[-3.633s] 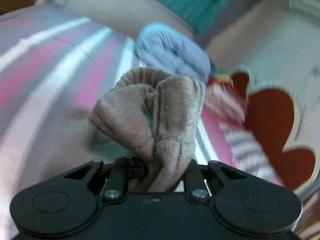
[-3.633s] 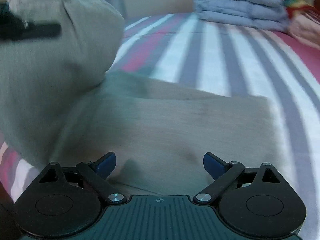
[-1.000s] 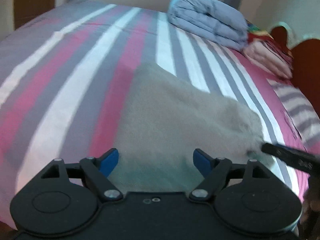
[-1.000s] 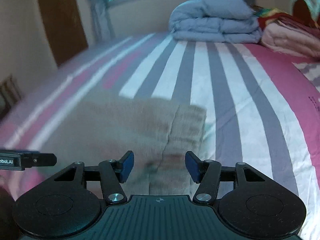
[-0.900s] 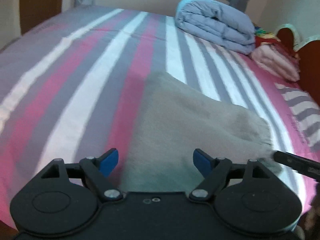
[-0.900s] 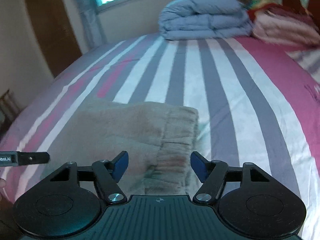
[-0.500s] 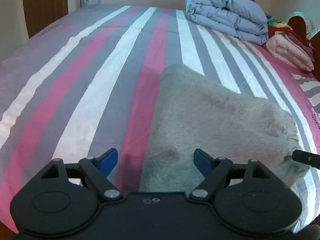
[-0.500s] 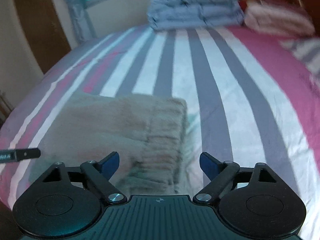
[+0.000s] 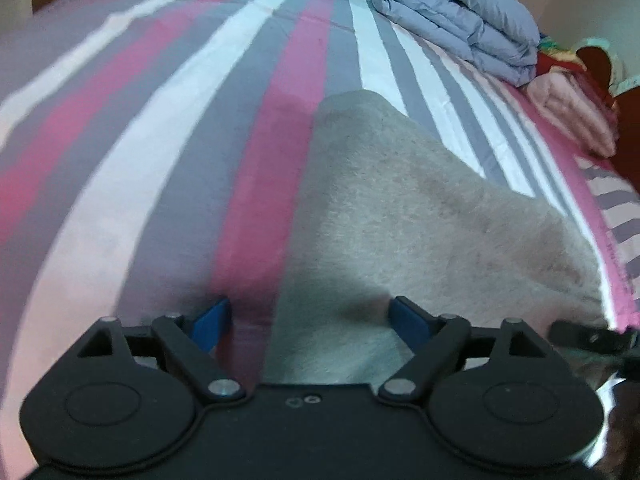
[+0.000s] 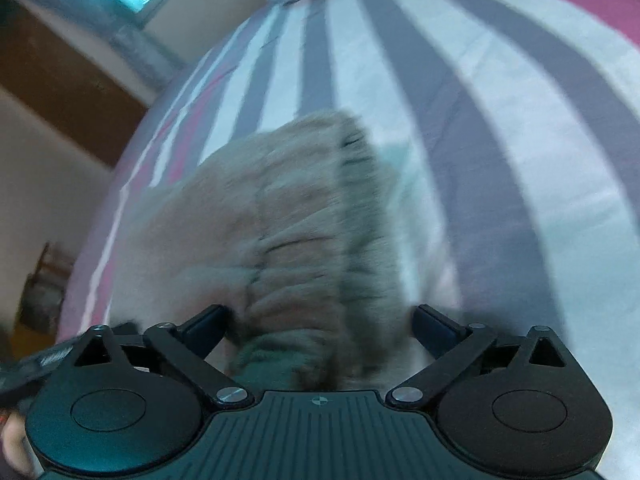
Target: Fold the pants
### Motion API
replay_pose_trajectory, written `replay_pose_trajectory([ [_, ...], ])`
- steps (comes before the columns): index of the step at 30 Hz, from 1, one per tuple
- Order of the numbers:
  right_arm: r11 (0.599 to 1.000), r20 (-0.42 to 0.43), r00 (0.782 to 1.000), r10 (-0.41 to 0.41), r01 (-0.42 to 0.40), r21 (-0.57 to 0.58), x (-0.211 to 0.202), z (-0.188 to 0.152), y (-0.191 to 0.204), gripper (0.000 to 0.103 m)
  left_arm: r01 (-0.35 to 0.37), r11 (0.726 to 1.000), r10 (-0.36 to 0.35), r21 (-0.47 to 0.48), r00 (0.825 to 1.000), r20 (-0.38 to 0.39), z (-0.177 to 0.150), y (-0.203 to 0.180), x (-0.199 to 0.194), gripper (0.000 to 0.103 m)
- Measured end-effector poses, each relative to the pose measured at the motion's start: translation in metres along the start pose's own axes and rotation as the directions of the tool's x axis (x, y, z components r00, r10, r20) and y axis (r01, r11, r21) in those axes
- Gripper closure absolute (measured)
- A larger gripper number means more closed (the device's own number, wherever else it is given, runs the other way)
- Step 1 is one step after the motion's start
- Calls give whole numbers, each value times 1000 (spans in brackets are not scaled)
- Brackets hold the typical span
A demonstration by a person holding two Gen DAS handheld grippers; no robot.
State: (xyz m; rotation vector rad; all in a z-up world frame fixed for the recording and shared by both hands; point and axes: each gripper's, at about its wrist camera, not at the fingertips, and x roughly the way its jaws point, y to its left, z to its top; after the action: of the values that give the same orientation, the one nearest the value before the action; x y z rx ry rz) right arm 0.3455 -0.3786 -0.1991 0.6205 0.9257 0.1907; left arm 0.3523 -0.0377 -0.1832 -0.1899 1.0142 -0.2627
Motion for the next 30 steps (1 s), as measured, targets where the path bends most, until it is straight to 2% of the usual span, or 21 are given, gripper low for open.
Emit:
replay_pose_trajectory([
  [1, 1000, -8, 1000, 12, -12, -16, 3, 1, 2, 4, 17, 1000, -17, -3, 1000, -3, 0, 0, 1, 30],
  [2, 999, -10, 1000, 9, -10, -35, 5, 0, 4, 5, 42, 999, -42, -6, 999, -6, 0, 1, 2, 43],
  [3, 999, -7, 1000, 3, -3, -48, 7, -1, 5, 21, 80, 997, -80, -11, 997, -15, 1, 1, 3, 53],
  [4, 999, -6, 1000, 11, -12, -40, 7, -1, 2, 35, 80, 997, -80, -15, 997, -20, 1, 0, 4, 54],
  [6, 998, 4, 998, 55, -55, 18, 4, -3, -6, 45, 86, 996, -86, -11, 996, -17, 1, -2, 3, 64],
  [7, 997, 11, 998, 66, -66, 34, 2, -5, -8, 48, 89, 996, -89, -23, 996, -8, 2, -1, 1, 68],
  [9, 996, 25, 997, 76, -78, 53, 0, -8, -7, 54, 94, 995, -93, -45, 995, 23, 2, 0, -7, 84],
  [12, 997, 87, 993, 78, -77, -21, -12, -12, 15, 58, 118, 992, -115, -34, 990, 83, 5, -6, -25, 92],
  [15, 991, 158, 981, 112, -97, -96, -27, -4, 36, 59, 138, 989, -127, -59, 980, 150, 17, -12, -38, 92],
  [19, 976, 203, 964, 169, -136, -170, -33, 21, 57, 60, 153, 986, -134, -69, 966, 222, 44, -17, -49, 92],
  [21, 971, 219, 958, 184, -142, -192, -32, 32, 61, 60, 140, 988, -122, -64, 965, 232, 57, -17, -45, 92],
  [23, 973, 212, 961, 180, -142, -183, -25, 42, 58, 59, 99, 995, -89, -33, 971, 222, 61, -19, -33, 91],
  [25, 975, 155, 977, 150, -120, -188, -5, 49, 50, 56, 51, 998, -45, -38, 988, 145, 59, -17, -9, 86],
  [27, 982, 91, 993, 77, -60, -180, 14, 47, 36, 51, -24, 999, 27, -46, 996, 83, 50, -13, 15, 60],
  [29, 984, 41, 999, -22, 29, -174, 35, 40, 26, 40, -36, 999, 39, -30, 993, 112, 40, -12, 12, 55],
  [30, 986, 60, 998, -10, 20, -167, 32, 36, 24, 38, -49, 999, 49, -7, 991, 122, 37, -14, 6, 50],
])
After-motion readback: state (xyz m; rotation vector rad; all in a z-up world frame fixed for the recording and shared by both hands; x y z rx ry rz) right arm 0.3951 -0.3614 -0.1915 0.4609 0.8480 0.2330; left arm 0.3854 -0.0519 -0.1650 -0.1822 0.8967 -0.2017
